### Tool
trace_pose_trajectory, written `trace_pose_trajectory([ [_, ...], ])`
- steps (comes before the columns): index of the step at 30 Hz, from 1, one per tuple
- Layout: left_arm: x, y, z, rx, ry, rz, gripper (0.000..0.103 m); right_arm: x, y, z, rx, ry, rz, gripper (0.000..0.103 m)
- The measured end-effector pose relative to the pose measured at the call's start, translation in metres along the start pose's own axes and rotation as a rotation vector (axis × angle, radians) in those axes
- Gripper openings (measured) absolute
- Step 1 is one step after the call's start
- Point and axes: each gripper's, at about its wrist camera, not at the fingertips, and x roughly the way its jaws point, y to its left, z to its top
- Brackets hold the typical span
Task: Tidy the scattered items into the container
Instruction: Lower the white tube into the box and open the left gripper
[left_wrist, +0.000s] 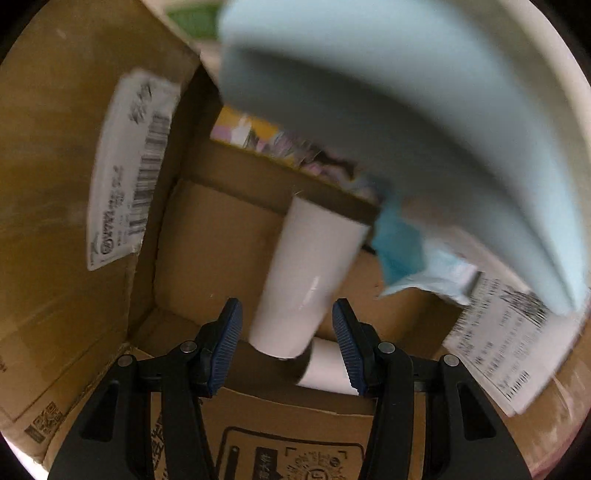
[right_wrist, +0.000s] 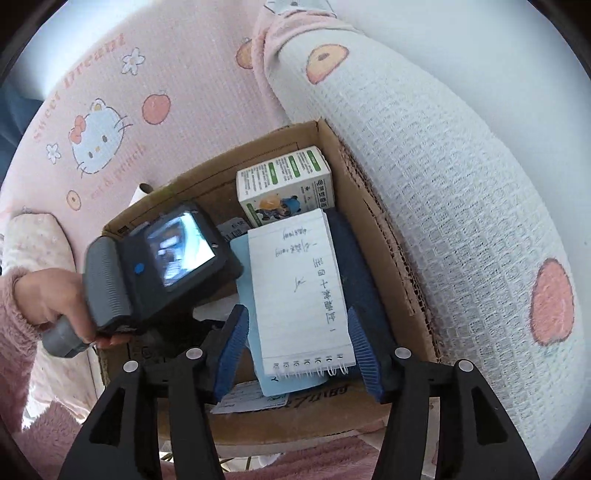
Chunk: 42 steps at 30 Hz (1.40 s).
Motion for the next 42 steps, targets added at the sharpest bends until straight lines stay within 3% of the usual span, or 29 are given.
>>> trace_pose_trajectory([
  [2,0.007,-0.001,0.001,0.003,0.027,0.018,0.056,-0.001,0.0,0.002,-0.001,0.004,0.005,0.055],
  [6,0.003,-0.005,-0.001,0.023,-0.025,0.07,0.056,-0.006,-0.002,0.0,-0.007,-0.001,0.014,0.056],
  [9,0.005,-0.006,-0.005,0.011,-0.035,0.068,0.045,-0.009,-0.003,-0.005,-0.011,0.005,0.012,0.056],
  [14,0.006,-0.009,-0.014,0.023,-0.046,0.091,0.043,-0.015,-0.006,-0.008,0.007,0.004,0.032,0.056],
  [22,-0.001,0.027,-0.029,-0.244,-0.062,-0.052,0.027,-0.02,-0.008,-0.016,0.03,-0.004,0.026,0.056],
  [29,-0.001,0.054,-0.039,-0.446,-0.092,-0.163,0.027,-0.017,0.005,-0.02,0.009,0.0,0.039,0.056],
  [31,-0.001,0.053,-0.042,-0.478,-0.129,-0.153,0.039,-0.017,0.009,-0.02,-0.001,0.0,0.045,0.056],
  [34,0.01,0.043,-0.041,-0.429,-0.114,-0.098,0.053,-0.018,0.014,-0.021,-0.013,-0.001,0.05,0.056],
  [36,0.016,0.038,-0.043,-0.402,-0.116,-0.056,0.054,-0.018,0.016,-0.022,-0.019,-0.002,0.048,0.056],
  [42,0.008,0.037,-0.048,-0.391,-0.144,-0.051,0.049,-0.017,0.015,-0.023,-0.025,-0.001,0.034,0.056],
])
